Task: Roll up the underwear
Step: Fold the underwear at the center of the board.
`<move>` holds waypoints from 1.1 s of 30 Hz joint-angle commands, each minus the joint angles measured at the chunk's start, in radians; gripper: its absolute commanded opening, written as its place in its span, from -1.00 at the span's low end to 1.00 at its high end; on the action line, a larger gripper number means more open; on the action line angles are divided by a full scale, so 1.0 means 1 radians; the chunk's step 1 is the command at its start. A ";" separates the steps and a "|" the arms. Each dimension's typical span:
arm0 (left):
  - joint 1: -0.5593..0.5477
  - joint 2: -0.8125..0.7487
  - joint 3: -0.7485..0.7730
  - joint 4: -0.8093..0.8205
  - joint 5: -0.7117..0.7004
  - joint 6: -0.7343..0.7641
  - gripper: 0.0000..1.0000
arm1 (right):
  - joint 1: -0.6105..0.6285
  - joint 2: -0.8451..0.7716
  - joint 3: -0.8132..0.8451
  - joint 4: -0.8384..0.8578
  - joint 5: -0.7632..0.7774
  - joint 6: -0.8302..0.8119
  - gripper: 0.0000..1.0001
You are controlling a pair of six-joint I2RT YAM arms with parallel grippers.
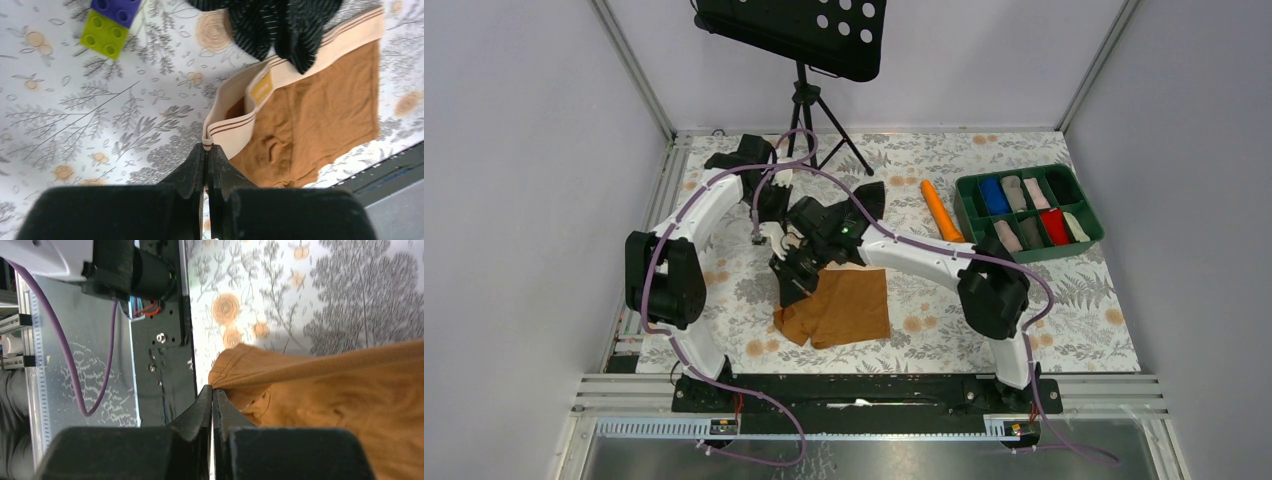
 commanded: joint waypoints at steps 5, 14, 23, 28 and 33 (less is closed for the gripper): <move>-0.016 0.037 0.033 0.019 0.266 -0.077 -1.00 | 0.007 -0.252 -0.262 -0.016 0.067 -0.023 -1.00; -0.108 0.130 0.076 0.027 0.290 -0.136 -1.00 | -0.041 -0.348 -0.450 -0.006 0.084 -0.004 -1.00; -0.192 0.218 0.153 0.039 0.278 -0.171 -1.00 | -0.139 -0.404 -0.537 0.004 0.036 0.033 -1.00; -0.233 0.263 0.197 0.039 0.266 -0.173 -1.00 | -0.154 -0.438 -0.599 0.005 0.049 0.030 -1.00; -0.270 0.287 0.228 0.040 0.259 -0.169 -1.00 | -0.163 -0.484 -0.630 -0.013 0.053 0.040 -1.00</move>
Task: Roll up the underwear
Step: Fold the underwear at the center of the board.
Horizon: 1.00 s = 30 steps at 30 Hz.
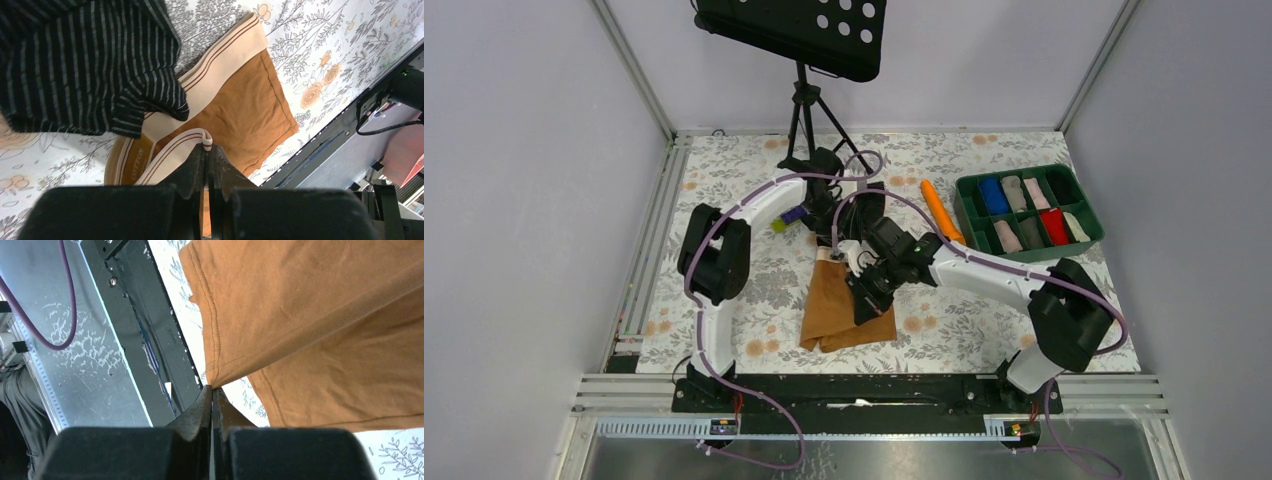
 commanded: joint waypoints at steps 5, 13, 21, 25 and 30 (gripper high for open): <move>-0.052 0.039 0.108 0.023 -0.017 -0.005 -1.00 | -0.012 -0.096 -0.031 -0.083 0.013 0.009 -1.00; -0.106 0.114 0.153 0.024 -0.023 -0.009 -1.00 | -0.048 -0.123 -0.108 -0.064 0.057 0.048 -1.00; -0.127 0.166 0.209 0.024 -0.023 -0.018 -1.00 | -0.105 -0.124 -0.155 -0.062 0.061 0.101 -1.00; -0.138 0.180 0.224 0.025 -0.011 -0.019 -1.00 | -0.105 -0.138 -0.187 -0.046 0.064 0.129 -1.00; -0.142 0.196 0.235 0.025 -0.003 -0.022 -1.00 | -0.116 -0.119 -0.209 -0.046 0.083 0.151 -1.00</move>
